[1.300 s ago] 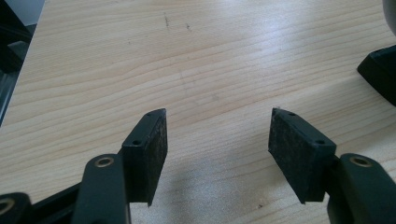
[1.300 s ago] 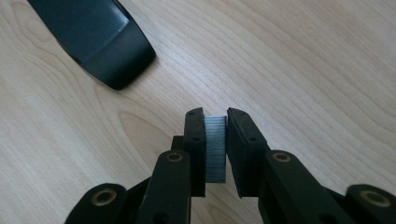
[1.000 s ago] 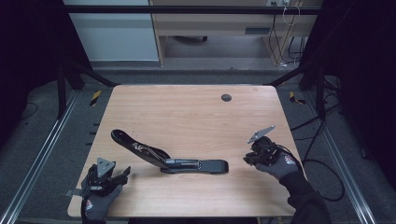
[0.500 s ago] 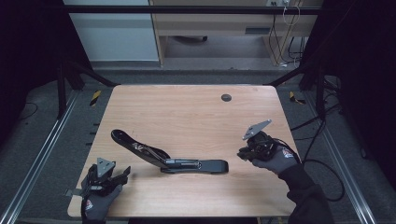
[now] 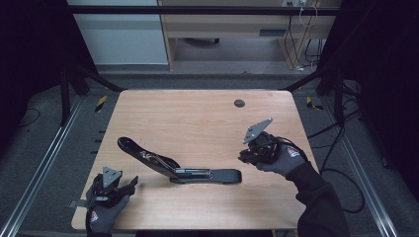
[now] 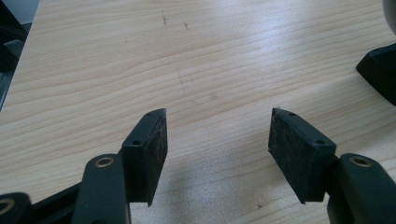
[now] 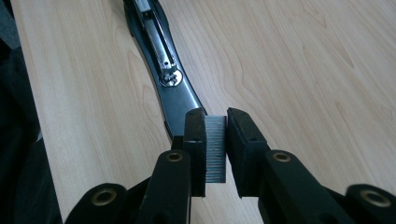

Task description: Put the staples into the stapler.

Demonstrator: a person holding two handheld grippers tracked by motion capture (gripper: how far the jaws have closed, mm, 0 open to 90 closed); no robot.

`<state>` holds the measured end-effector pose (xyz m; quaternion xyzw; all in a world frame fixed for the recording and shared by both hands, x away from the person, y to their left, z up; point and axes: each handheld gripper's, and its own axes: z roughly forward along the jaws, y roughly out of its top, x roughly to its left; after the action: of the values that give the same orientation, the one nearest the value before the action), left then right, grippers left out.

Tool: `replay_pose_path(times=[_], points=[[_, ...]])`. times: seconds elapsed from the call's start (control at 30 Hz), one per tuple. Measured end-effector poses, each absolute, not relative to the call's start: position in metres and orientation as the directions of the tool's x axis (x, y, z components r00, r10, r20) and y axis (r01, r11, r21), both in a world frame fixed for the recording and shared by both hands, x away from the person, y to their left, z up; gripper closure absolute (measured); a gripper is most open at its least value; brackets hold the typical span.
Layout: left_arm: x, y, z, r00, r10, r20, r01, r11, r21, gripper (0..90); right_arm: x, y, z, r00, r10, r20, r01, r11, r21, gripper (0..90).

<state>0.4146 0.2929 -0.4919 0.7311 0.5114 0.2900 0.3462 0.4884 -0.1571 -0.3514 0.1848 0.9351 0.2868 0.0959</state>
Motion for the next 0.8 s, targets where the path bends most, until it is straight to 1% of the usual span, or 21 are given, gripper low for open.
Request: replay_pose_path(times=[0.1,0.43,0.8], points=[[0.415,0.293,-0.492,0.311,0.948,0.074,0.551,-0.243,0.798,37.1,0.491,-0.148,-0.347,-0.924,0.372,-0.092,0.259,0.783,0.566,78.1],[0.415,0.292,-0.492,0.309,0.948,0.074,0.548,-0.241,0.801,37.2,0.497,-0.116,-0.342,-0.955,0.278,-0.105,0.177,0.817,0.549,78.1],[0.415,0.292,-0.492,0.312,0.947,0.073,0.547,-0.242,0.801,37.2,0.506,-0.076,-0.349,-0.978,0.184,-0.093,0.111,0.848,0.518,78.1]])
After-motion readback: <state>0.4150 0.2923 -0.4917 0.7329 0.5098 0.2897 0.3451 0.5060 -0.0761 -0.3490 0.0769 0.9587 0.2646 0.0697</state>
